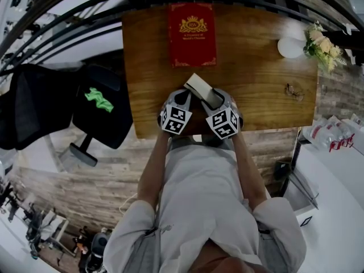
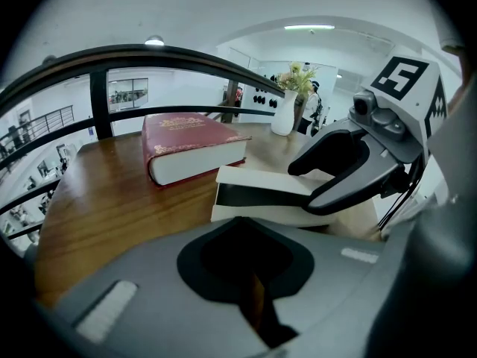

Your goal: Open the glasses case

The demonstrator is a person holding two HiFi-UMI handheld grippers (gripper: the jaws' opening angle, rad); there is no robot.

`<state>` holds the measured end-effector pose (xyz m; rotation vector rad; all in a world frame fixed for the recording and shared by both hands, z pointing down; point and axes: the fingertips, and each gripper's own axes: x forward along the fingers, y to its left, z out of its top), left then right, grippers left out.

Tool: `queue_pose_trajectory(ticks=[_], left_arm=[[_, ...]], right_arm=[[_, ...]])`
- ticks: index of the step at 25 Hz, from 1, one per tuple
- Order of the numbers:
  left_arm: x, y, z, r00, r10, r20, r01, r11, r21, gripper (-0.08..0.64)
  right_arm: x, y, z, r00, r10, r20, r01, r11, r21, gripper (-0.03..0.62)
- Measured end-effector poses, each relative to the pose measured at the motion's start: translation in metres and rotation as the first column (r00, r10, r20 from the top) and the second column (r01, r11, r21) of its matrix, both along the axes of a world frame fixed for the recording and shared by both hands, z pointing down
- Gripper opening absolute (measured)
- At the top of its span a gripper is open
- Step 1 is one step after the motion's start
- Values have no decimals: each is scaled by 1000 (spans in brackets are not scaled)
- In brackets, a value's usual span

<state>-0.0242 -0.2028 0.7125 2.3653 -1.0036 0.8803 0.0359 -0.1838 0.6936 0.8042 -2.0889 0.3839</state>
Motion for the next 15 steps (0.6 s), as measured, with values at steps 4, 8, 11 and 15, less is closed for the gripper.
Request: queue_pose_trajectory(ticks=[4,8,11,15], left_arm=[[0,-1,0,1000,2,1,-2,1000,4,20],[-1,-1,-1,1000,1,3,-1,1000,0,20],[-1,-1,0,1000,0,2,0,1000,0,20],[-1,0,1,1000,3,4,-3,1000,-4,20]], right_arm=[[3,-3,-7,1000,17,12,-17,1000,19,206],[6,-7,-16,999,31,21,-32,999,41,142],[8,-9,-18,999,41,26,-42,998,50,115],[10,-11,-19,998,52,27,-53,997,55,94]])
